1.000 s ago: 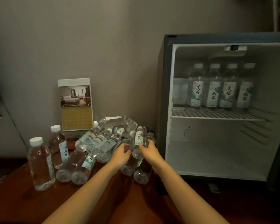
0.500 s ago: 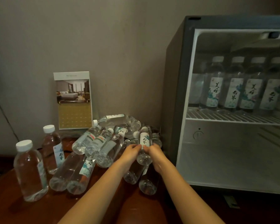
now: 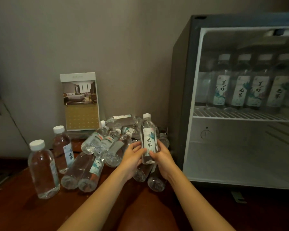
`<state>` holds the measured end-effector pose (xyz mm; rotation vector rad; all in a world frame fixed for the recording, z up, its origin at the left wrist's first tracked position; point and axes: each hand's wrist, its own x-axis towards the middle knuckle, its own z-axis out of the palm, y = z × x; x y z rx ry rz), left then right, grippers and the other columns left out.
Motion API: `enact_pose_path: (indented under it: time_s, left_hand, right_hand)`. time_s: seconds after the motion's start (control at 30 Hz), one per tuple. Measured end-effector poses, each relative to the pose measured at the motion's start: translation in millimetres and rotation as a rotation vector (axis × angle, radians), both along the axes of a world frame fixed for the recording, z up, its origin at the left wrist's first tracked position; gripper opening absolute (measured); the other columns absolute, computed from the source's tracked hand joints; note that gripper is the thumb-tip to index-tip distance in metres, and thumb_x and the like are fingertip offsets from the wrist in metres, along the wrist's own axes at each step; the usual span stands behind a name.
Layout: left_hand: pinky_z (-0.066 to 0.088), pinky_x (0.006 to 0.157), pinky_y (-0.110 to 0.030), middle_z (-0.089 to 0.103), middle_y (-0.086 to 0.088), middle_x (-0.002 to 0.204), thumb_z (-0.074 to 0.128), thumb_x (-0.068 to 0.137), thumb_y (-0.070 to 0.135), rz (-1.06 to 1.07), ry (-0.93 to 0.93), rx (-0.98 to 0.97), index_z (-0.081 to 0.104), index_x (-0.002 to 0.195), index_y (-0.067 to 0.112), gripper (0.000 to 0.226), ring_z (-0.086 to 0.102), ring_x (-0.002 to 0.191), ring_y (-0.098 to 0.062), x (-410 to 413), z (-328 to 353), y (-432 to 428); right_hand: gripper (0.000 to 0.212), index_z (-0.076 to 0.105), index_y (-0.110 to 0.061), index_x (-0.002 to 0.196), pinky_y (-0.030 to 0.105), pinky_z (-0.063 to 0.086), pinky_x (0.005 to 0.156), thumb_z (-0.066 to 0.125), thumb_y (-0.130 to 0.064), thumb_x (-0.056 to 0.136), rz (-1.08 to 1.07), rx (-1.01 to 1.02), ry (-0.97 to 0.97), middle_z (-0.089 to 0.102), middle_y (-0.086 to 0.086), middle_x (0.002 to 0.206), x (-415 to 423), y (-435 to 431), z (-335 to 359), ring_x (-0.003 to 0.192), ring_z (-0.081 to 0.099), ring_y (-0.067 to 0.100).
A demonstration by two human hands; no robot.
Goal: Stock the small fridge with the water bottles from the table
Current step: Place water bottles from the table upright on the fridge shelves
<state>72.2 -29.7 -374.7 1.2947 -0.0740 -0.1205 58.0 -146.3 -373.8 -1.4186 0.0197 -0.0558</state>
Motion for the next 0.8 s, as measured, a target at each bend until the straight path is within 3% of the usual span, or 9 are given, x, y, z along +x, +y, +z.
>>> enact_pose_path:
  time_s: [0.13, 0.3, 0.57, 0.67, 0.8]
  left_hand:
    - [0.056, 0.075, -0.030, 0.068, -0.004, 0.107, 0.059, 0.087, 0.001, 0.012, -0.076, 0.003, 0.047, 0.118, 0.012, 0.035, 0.068, 0.093, -0.015, -21, 10, 11]
    - [0.055, 0.062, -0.021, 0.068, 0.004, 0.098, 0.057, 0.087, -0.003, 0.025, -0.195, -0.018, 0.050, 0.109, 0.019, 0.031, 0.070, 0.079, -0.006, -53, 33, 20]
    - [0.058, 0.073, -0.028, 0.067, -0.002, 0.110, 0.059, 0.085, -0.003, 0.035, -0.370, -0.032, 0.050, 0.117, 0.018, 0.040, 0.069, 0.095, -0.015, -99, 67, 9]
    - [0.058, 0.079, -0.031, 0.066, 0.001, 0.113, 0.062, 0.083, -0.001, 0.031, -0.446, -0.016, 0.052, 0.115, 0.021, 0.040, 0.067, 0.099, -0.013, -113, 78, -6]
    - [0.057, 0.074, -0.022, 0.066, 0.004, 0.113, 0.063, 0.083, -0.001, -0.008, -0.537, -0.007, 0.051, 0.118, 0.018, 0.042, 0.068, 0.096, -0.008, -128, 94, -35]
  right_hand:
    - [0.069, 0.034, -0.020, 0.143, 0.044, 0.047, 0.099, 0.050, 0.013, 0.084, 0.068, 0.028, -0.072, 0.057, 0.005, 0.127, -19, 3, 10, 0.117, 0.055, 0.022]
    - [0.069, 0.035, -0.019, 0.142, 0.033, 0.052, 0.088, 0.051, 0.015, 0.084, 0.123, 0.043, -0.155, 0.059, 0.000, 0.120, -44, 10, 30, 0.113, 0.058, 0.019]
    - [0.071, 0.034, -0.017, 0.142, 0.043, 0.045, 0.101, 0.056, 0.012, 0.081, 0.179, 0.090, -0.281, 0.053, 0.005, 0.131, -86, -12, 61, 0.121, 0.053, 0.023]
    - [0.066, 0.039, -0.019, 0.137, 0.038, 0.050, 0.095, 0.055, 0.012, 0.081, 0.177, 0.100, -0.342, 0.058, 0.004, 0.125, -102, -30, 71, 0.117, 0.057, 0.023]
    - [0.066, 0.041, -0.016, 0.134, 0.031, 0.055, 0.085, 0.064, 0.006, 0.076, 0.161, 0.158, -0.425, 0.059, 0.011, 0.126, -115, -59, 84, 0.115, 0.059, 0.027]
